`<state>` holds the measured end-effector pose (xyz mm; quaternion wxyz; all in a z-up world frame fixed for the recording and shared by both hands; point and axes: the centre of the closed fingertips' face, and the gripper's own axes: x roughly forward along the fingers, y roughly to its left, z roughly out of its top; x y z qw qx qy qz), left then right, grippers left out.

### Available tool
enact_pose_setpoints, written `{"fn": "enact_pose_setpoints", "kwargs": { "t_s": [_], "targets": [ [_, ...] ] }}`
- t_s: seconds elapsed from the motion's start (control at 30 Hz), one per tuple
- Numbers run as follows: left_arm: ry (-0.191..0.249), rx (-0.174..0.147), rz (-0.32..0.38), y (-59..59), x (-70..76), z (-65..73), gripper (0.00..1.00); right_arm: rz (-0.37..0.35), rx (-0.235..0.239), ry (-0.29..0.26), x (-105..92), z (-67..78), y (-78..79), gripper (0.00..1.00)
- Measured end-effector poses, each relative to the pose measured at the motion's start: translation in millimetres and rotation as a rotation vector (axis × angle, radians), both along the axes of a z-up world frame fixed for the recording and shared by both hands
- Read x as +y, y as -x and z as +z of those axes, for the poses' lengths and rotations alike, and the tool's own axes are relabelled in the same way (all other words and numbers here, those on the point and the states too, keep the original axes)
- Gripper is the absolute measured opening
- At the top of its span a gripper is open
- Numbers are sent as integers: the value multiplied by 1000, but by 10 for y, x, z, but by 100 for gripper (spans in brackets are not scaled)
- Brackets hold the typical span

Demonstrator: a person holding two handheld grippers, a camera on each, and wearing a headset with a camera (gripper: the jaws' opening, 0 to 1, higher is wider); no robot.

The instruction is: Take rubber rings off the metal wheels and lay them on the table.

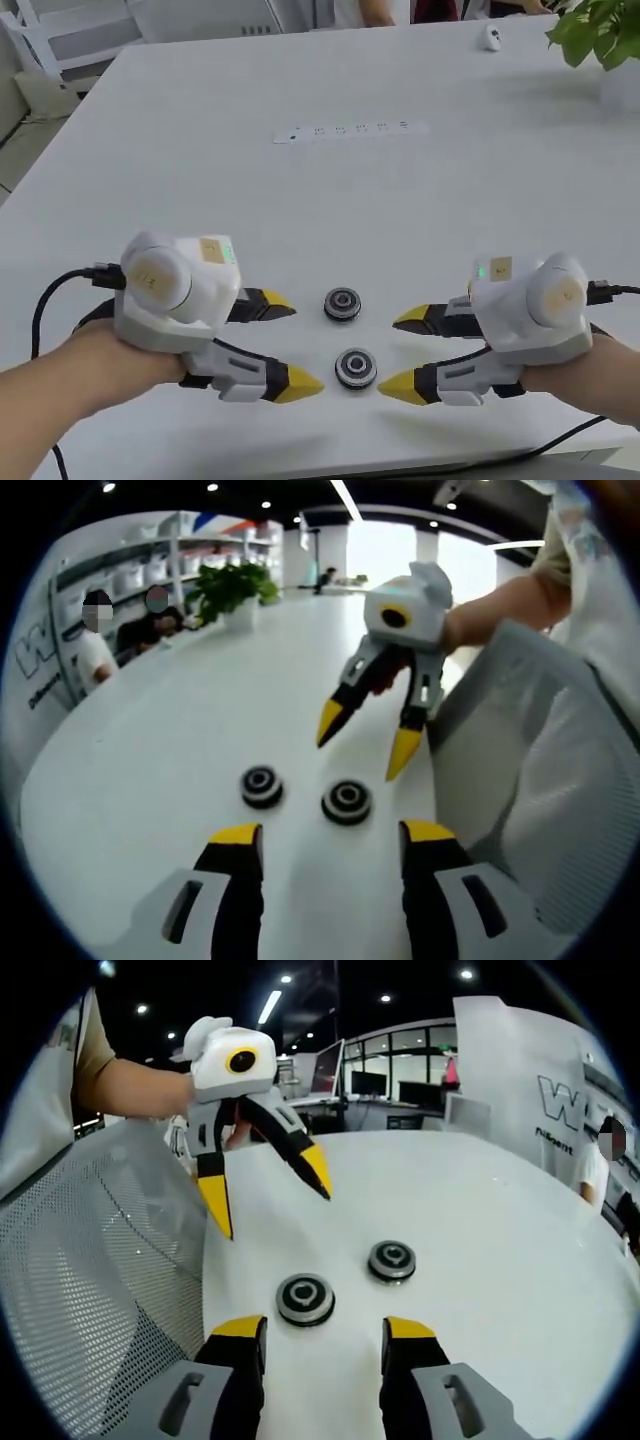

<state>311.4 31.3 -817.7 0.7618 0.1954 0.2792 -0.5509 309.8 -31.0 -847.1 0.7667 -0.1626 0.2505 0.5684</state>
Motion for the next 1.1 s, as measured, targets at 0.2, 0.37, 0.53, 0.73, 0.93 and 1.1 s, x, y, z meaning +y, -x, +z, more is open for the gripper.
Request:
{"fn": "enact_pose_setpoints", "kwargs": {
  "t_s": [0.2, 0.37, 0.53, 0.73, 0.93, 1.1],
  "targets": [
    [7, 12, -6, 10, -79, -24, 53, 5, 5, -6, 29, -25, 14, 38],
    [6, 8, -19, 12, -146, -53, 52, 17, 14, -6, 64, -49, 42, 36],
    [5, 25, -36, 49, -219, -98, 49, 25, 17, -4, 72, -66, 49, 35],
    [5, 30, -53, 69, -300, -132, 43, 24, 22, -6, 78, -82, 50, 35],
    [-2, 40, -65, 93, -352, -185, 40, 13, 36, -32, 97, -56, 49, 35],
    [17, 62, -59, 92, -405, -191, 37, 7, 40, -40, 109, -53, 38, 35]
  ]
}}
